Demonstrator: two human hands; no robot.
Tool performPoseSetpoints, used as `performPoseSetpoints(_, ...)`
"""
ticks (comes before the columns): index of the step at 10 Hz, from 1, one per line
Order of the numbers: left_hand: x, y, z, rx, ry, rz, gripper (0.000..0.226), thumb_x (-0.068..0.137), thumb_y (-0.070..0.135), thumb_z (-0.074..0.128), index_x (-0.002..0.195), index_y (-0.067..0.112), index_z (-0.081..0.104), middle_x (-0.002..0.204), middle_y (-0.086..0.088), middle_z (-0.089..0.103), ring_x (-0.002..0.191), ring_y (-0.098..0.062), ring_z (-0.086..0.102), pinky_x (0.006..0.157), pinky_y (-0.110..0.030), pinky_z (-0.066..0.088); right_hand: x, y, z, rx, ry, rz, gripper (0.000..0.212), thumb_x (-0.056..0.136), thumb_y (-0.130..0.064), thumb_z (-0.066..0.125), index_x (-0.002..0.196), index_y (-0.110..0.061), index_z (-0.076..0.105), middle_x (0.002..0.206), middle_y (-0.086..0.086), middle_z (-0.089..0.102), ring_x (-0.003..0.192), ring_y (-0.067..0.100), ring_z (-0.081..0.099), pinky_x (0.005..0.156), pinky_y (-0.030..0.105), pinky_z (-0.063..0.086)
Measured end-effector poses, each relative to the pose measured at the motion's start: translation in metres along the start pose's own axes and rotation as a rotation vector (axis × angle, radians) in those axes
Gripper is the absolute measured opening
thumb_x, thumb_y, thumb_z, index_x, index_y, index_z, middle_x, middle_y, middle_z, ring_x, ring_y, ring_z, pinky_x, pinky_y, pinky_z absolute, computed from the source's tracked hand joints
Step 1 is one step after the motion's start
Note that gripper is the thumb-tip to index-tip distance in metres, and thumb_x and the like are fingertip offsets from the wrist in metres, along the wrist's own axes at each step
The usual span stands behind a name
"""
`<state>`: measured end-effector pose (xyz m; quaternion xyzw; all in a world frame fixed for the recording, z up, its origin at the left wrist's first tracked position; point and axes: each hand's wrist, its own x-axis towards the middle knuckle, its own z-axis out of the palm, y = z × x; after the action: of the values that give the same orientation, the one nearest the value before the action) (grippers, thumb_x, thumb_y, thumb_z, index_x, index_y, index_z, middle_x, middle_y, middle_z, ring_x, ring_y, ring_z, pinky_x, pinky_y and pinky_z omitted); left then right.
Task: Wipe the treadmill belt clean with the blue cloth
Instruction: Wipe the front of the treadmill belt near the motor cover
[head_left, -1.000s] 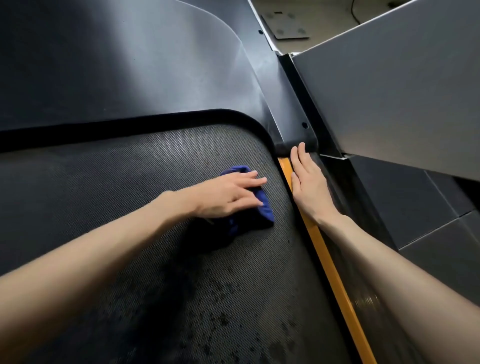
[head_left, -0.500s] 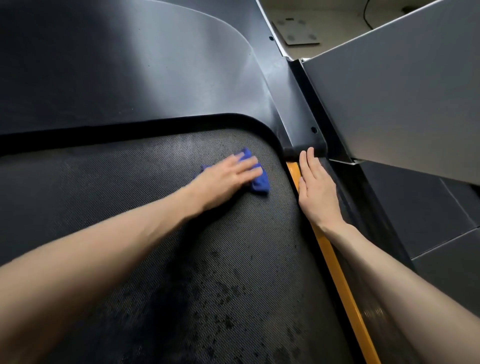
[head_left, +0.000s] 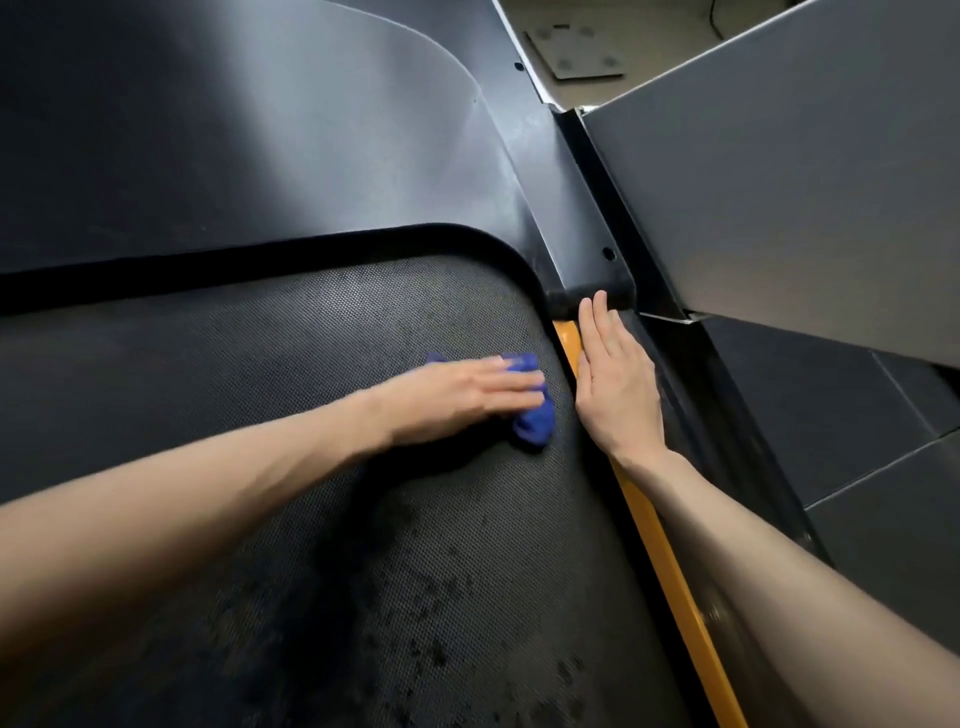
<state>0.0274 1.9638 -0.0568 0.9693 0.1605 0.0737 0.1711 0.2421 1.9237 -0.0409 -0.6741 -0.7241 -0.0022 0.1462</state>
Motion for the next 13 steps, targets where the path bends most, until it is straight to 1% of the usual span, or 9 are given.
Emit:
performPoseSetpoints(2,0.028,-0.045,-0.025,0.068,0.359,-0.659,0.041,0.098,0.019,0.041,0.137,0.007,0.045,0.149,-0.012,0.034,0.136,-0.030,0.035,0.113,-0.038,0.026,0.000,0.000,0.003,-0.004,0.026,0.014,0.054,0.092,-0.020,0.032,0.145,-0.007,0.035,0.152,0.009,0.030,0.138,0.025,0.034,0.107,0.037,0.032)
performPoseSetpoints(3,0.011,-0.007,0.008,0.015,0.410,-0.291,0.035,0.092,0.009,0.044,0.122,-0.001,0.059,0.132,-0.020,0.053,0.121,-0.035,0.052,0.111,-0.034,0.025,-0.001,0.000,0.004,-0.004,0.007,0.025,0.054,0.093,-0.017,0.036,0.146,-0.007,0.033,0.153,0.008,0.028,0.139,0.025,0.033,0.107,0.039,0.032)
performPoseSetpoints(4,-0.005,0.041,0.024,-0.166,0.026,0.161,0.040,0.096,0.025,0.037,0.119,0.001,0.059,0.133,-0.017,0.052,0.122,-0.024,0.045,0.110,-0.026,0.020,0.000,0.001,0.004,0.010,0.008,0.031,0.054,0.094,-0.016,0.035,0.147,-0.008,0.031,0.154,0.007,0.026,0.140,0.024,0.030,0.109,0.039,0.030)
performPoseSetpoints(5,0.008,0.015,0.012,-0.166,0.074,0.261,0.040,0.086,0.038,0.055,0.110,0.006,0.057,0.115,-0.023,0.061,0.098,-0.026,0.050,0.094,-0.029,0.032,-0.002,0.000,0.003,0.007,0.010,0.022,0.053,0.095,-0.019,0.031,0.147,-0.008,0.031,0.154,0.007,0.026,0.140,0.024,0.031,0.110,0.039,0.030)
performPoseSetpoints(6,0.013,-0.045,-0.022,-0.216,0.297,-0.259,0.052,0.089,0.048,0.046,0.114,0.005,0.060,0.109,-0.028,0.061,0.100,-0.029,0.060,0.091,-0.028,0.034,-0.002,0.000,0.002,0.021,0.010,0.034,0.053,0.096,-0.020,0.031,0.147,-0.010,0.029,0.155,0.005,0.024,0.141,0.022,0.029,0.111,0.037,0.028)
performPoseSetpoints(7,0.022,-0.029,-0.016,-0.059,0.528,-0.719,0.029,0.091,0.010,0.049,0.116,0.009,0.063,0.125,-0.019,0.059,0.116,-0.027,0.054,0.099,-0.031,0.033,-0.002,-0.001,0.004,0.027,0.014,0.039,0.054,0.095,-0.021,0.029,0.148,-0.010,0.029,0.155,0.005,0.024,0.140,0.023,0.029,0.110,0.039,0.029)
performPoseSetpoints(9,0.013,0.067,0.031,-0.780,0.172,0.082,0.038,0.094,0.028,0.026,0.103,0.002,0.052,0.100,-0.018,0.057,0.096,-0.029,0.051,0.086,-0.035,0.038,-0.001,0.002,0.005,0.069,0.006,0.039,0.054,0.093,-0.017,0.032,0.146,-0.008,0.032,0.154,0.007,0.027,0.139,0.026,0.032,0.109,0.041,0.030)
performPoseSetpoints(12,0.006,-0.022,-0.036,-0.018,0.392,-0.677,0.036,0.092,0.006,0.050,0.127,0.016,0.055,0.140,-0.006,0.045,0.131,-0.025,0.039,0.102,-0.046,0.039,-0.003,0.000,0.003,0.061,0.022,0.041,0.051,0.097,-0.012,0.041,0.147,-0.009,0.031,0.154,0.006,0.026,0.140,0.024,0.031,0.111,0.038,0.027)
performPoseSetpoints(13,-0.013,0.037,0.000,-0.046,0.174,-0.164,0.037,0.091,0.017,0.037,0.124,0.009,0.052,0.130,-0.006,0.037,0.122,-0.023,0.036,0.108,-0.035,0.021,-0.003,-0.001,0.004,0.047,0.025,0.051,0.052,0.094,-0.011,0.045,0.146,-0.008,0.034,0.153,0.007,0.029,0.137,0.025,0.035,0.108,0.039,0.031)
